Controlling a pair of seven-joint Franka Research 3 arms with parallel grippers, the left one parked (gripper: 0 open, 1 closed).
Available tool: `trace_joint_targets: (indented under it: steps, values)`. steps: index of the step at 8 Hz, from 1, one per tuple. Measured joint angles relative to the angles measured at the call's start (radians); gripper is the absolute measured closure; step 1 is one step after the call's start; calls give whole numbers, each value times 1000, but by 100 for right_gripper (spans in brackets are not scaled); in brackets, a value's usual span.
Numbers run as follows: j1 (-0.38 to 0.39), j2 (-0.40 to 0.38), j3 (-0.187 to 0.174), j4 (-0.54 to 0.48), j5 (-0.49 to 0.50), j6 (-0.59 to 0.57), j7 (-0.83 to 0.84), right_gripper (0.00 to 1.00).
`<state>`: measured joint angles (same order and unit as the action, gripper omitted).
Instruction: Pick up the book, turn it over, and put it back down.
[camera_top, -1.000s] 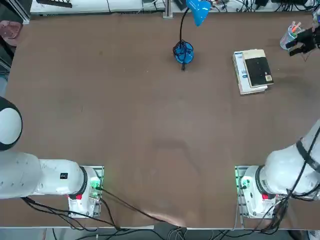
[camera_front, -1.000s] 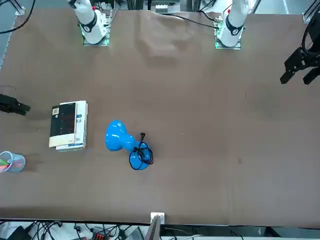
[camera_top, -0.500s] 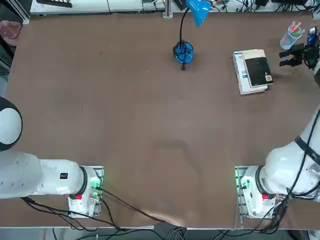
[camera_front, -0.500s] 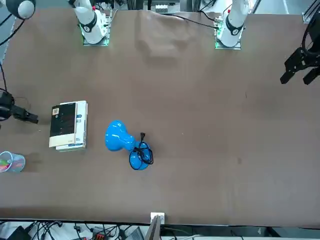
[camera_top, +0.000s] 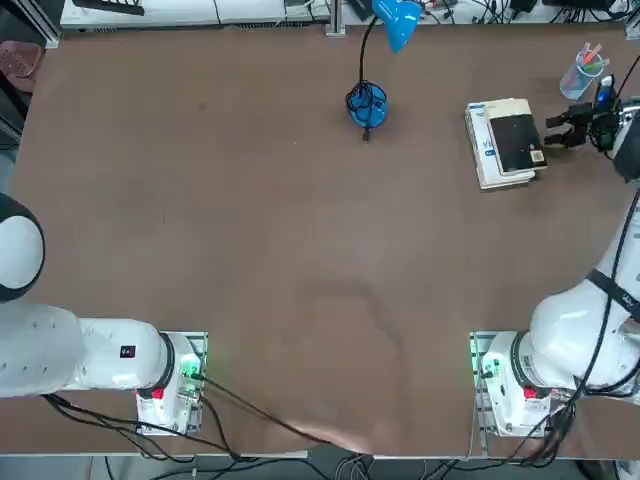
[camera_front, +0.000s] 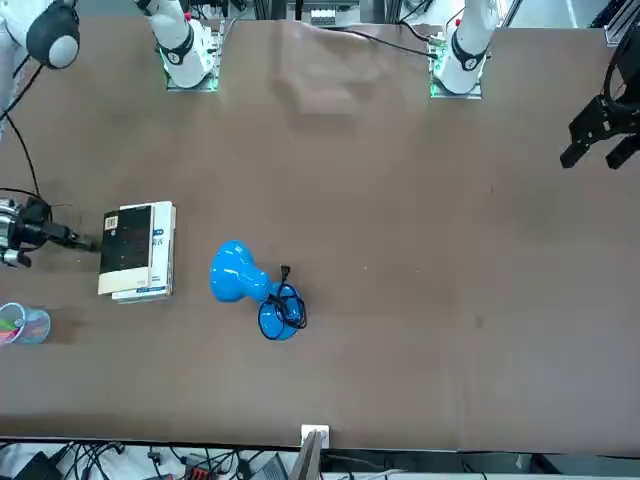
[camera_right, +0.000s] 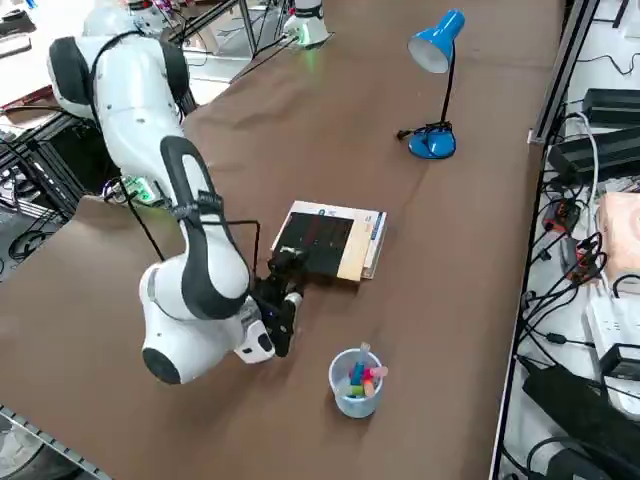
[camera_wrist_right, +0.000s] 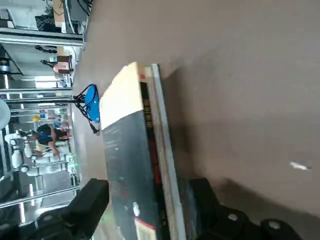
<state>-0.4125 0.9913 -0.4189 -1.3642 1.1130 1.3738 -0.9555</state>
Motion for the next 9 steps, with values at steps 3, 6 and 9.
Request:
trace_joint_targets:
  steps: [3,6,9]
  values:
    - [-11,33,27,18,25,-12,8,6]
    - [-51,35,95,19,30,-14,10,6]
    - [-69,36,118,19,39,-19,10,7]
